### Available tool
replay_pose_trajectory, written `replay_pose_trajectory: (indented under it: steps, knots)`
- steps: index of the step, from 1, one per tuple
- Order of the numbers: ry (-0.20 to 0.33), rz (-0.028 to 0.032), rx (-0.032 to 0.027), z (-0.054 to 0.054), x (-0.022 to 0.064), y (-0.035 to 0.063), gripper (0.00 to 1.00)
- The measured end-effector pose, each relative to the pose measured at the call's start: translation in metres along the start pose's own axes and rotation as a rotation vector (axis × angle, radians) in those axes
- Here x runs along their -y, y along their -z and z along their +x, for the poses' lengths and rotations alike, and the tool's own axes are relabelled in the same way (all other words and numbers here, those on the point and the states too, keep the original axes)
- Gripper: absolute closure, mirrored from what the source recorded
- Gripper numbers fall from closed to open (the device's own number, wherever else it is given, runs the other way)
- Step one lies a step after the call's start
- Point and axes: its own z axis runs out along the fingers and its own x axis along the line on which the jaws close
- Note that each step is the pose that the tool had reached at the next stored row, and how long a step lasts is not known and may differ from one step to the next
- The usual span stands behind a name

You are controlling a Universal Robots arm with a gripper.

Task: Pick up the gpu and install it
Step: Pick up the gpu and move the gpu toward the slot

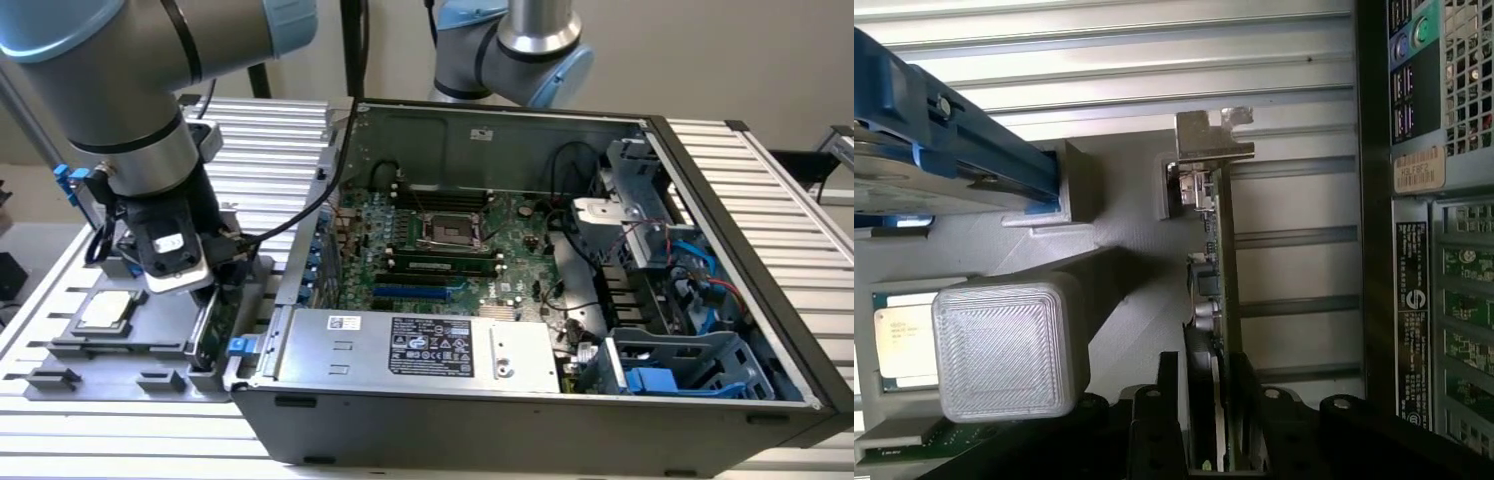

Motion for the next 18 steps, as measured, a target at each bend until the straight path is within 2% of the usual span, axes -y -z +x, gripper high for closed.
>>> replay_pose_trajectory:
  steps: [1, 5, 7, 18]
  knots:
    - [0.000, 0.0000, 0.0000, 0.0000, -0.0001, -0.0001, 0.67]
    - [0.000, 0.0001, -0.0001, 0.0000, -0.0002, -0.0001, 0.67]
    - [0.000, 0.0001, -0.0004, 0.0000, -0.0002, 0.0000, 0.73]
    - [0.007, 0.0000, -0.0002, 0.0000, -0.0002, -0.0002, 0.73]
